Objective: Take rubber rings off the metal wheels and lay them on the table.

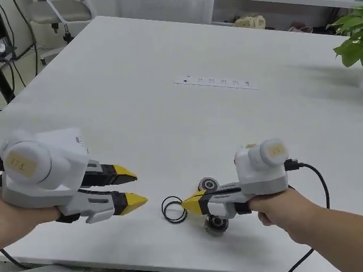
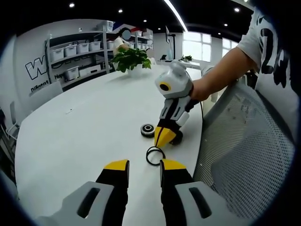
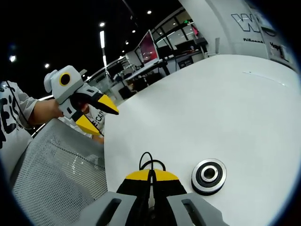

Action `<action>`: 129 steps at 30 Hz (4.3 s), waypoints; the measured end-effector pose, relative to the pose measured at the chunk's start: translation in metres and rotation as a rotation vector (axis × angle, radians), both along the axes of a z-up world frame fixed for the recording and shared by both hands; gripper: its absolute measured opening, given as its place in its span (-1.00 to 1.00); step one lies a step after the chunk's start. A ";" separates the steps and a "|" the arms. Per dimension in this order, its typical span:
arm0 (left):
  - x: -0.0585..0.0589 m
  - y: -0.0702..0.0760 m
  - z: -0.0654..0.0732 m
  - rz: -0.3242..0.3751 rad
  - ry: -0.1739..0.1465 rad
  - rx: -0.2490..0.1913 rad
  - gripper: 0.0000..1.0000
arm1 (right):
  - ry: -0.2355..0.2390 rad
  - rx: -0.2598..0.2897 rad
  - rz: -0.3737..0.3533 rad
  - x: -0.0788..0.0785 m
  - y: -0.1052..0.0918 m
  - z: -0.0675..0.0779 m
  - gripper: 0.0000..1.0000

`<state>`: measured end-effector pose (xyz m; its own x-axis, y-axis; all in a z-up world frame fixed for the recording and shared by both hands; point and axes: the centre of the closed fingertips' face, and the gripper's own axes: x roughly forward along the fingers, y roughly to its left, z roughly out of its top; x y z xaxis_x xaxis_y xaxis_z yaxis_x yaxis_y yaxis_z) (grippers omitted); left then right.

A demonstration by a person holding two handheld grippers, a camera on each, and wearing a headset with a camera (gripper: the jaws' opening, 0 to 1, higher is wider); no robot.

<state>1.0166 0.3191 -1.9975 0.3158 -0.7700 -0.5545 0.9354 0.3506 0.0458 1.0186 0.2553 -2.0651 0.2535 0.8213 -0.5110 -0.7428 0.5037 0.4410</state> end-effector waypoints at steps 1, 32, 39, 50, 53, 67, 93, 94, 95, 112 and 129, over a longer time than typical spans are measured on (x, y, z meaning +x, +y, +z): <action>0.000 0.000 -0.001 -0.001 0.003 0.002 -0.58 | 0.005 -0.002 -0.004 0.000 -0.001 -0.001 -1.00; -0.007 -0.004 -0.007 -0.026 0.023 0.029 -0.47 | 0.006 -0.044 -0.014 -0.003 -0.006 -0.005 -0.84; -0.007 -0.005 -0.006 -0.029 0.031 0.033 -0.39 | -0.006 -0.018 -0.023 0.000 -0.007 0.005 -0.80; -0.004 -0.008 -0.005 -0.032 0.035 0.034 -0.31 | -0.042 0.026 -0.055 0.008 -0.014 0.025 -0.73; -0.003 -0.010 -0.005 -0.035 0.037 0.035 -0.28 | -0.059 0.032 -0.069 0.011 -0.018 0.029 -0.69; 0.005 -0.027 0.000 -0.048 0.057 0.014 -0.18 | -0.114 0.045 -0.159 0.026 -0.050 0.041 -0.56; 0.034 -0.059 -0.014 -0.051 0.081 0.015 -0.18 | -0.137 -0.017 -0.218 0.030 -0.085 0.026 -0.49; 0.035 -0.059 -0.014 -0.051 0.082 0.015 -0.18 | -0.136 -0.020 -0.217 0.030 -0.086 0.025 -0.49; 0.036 -0.061 -0.016 -0.049 0.088 0.015 -0.18 | -0.135 -0.026 -0.218 0.031 -0.087 0.023 -0.49; 0.042 -0.084 -0.036 -0.074 0.119 0.022 -0.21 | -0.149 -0.084 -0.193 0.030 -0.088 0.002 -0.51; 0.040 -0.100 -0.053 -0.097 0.148 0.037 -0.30 | -0.180 -0.123 -0.132 0.029 -0.079 -0.009 -0.64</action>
